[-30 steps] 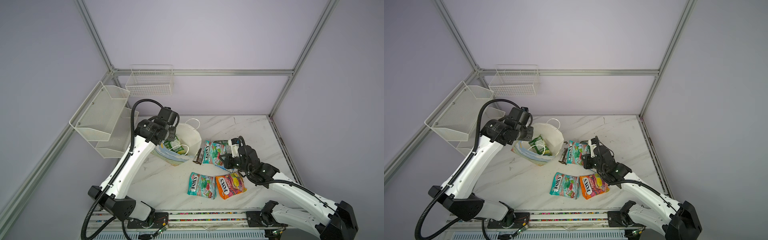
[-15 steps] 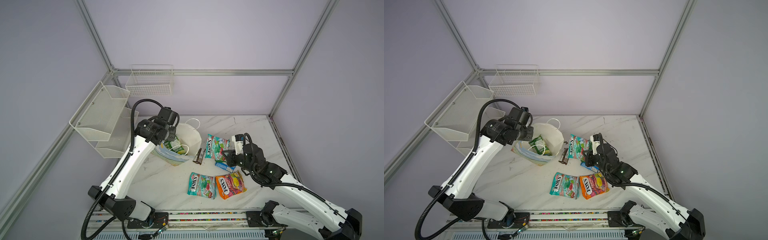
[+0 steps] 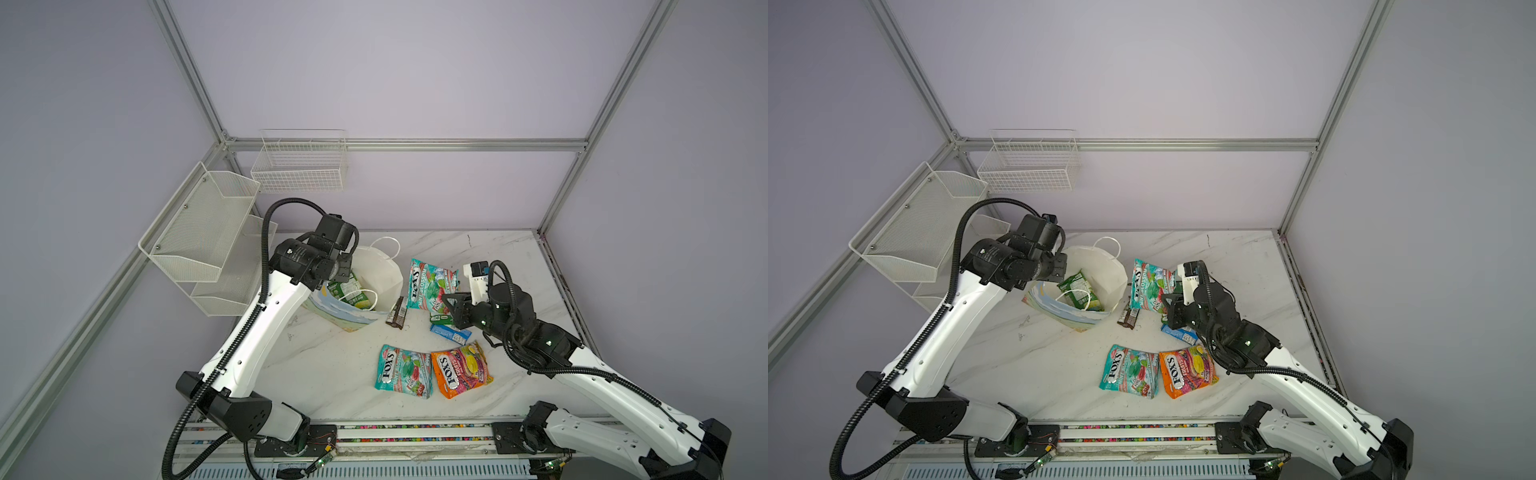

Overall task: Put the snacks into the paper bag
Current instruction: 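Carry the teal packet with the right gripper toward the bag's opening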

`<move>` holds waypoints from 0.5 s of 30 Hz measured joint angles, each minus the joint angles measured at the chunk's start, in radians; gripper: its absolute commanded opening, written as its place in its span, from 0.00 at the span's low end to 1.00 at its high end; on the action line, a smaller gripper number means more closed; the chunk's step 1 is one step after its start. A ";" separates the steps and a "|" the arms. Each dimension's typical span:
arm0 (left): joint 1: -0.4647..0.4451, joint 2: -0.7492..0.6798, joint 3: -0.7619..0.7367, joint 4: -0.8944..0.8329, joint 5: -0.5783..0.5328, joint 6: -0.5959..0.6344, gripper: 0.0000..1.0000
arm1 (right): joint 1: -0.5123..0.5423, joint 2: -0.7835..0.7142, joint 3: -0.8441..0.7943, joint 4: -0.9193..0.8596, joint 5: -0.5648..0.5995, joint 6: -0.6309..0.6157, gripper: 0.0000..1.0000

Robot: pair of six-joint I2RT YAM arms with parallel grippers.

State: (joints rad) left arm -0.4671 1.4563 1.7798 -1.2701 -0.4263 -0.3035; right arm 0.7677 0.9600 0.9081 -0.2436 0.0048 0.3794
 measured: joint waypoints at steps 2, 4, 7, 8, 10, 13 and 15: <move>0.000 0.000 0.000 0.000 0.000 0.000 0.00 | 0.006 -0.001 0.005 -0.002 0.003 -0.001 0.00; 0.000 0.000 0.000 0.000 0.000 0.000 0.00 | 0.011 -0.001 0.011 -0.006 0.005 -0.004 0.00; 0.000 0.000 0.000 0.000 0.000 0.000 0.00 | 0.018 -0.001 0.026 -0.013 0.008 -0.011 0.00; 0.000 0.000 0.000 0.000 0.000 0.000 0.00 | 0.020 -0.001 0.031 -0.017 0.010 -0.012 0.00; 0.000 0.000 0.000 0.000 0.000 0.000 0.00 | 0.028 -0.001 0.044 -0.020 0.015 -0.016 0.00; 0.000 0.000 0.000 0.000 0.000 0.000 0.00 | 0.042 0.000 0.062 -0.021 0.021 -0.022 0.00; 0.000 -0.004 0.000 -0.001 0.001 0.000 0.00 | 0.050 0.000 0.069 -0.021 0.027 -0.025 0.00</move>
State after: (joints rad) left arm -0.4671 1.4525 1.7798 -1.2709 -0.4255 -0.3035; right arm 0.8181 0.9596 0.9775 -0.2642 0.0315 0.3542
